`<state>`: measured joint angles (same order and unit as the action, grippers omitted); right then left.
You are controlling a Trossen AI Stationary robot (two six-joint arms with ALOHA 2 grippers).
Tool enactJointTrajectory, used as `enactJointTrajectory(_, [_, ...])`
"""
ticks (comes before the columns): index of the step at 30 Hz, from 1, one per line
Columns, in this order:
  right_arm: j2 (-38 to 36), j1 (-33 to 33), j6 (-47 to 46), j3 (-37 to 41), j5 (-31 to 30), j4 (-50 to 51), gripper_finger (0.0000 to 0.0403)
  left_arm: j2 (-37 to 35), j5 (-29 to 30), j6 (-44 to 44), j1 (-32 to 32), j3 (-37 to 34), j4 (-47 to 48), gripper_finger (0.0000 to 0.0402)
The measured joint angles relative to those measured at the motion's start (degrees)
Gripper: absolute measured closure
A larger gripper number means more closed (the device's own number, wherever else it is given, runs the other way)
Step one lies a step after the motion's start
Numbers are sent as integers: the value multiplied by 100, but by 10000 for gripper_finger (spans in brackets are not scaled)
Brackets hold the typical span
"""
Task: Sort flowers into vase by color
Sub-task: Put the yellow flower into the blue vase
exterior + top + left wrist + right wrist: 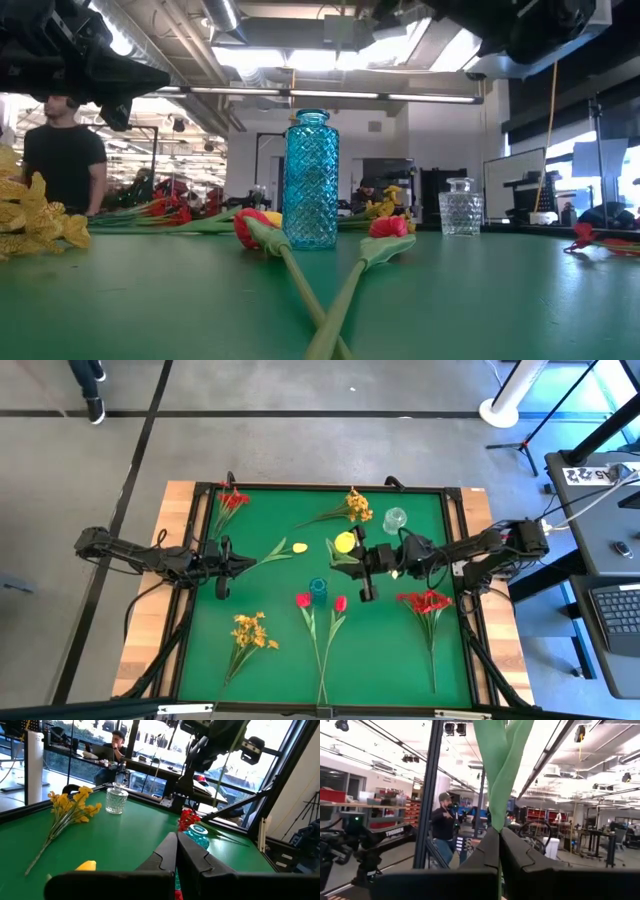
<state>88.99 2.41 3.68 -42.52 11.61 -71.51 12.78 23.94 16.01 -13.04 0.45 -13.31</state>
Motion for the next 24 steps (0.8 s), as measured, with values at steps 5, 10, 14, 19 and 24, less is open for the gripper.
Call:
enactJointTrajectory(5, [503, -74, -172, -156, -14, -244, 402, 1, 0, 0, 0, 0, -1, 401])
enactJointTrajectory(10, [801, -54, -175, -342, 34, -242, 402, -1, 0, 0, 0, 1, -4, 401])
enactJointTrajectory(14, [868, -56, -187, -396, 180, -233, 402, -1, 0, 0, 0, 1, 0, 401])
enactJointTrajectory(19, [865, -56, -173, -398, 195, 16, 402, 1, 0, 0, 0, 0, 0, 401])
enactJointTrajectory(24, [877, -56, -165, -396, 197, 260, 402, 0, 0, 0, 0, 0, 0, 401])
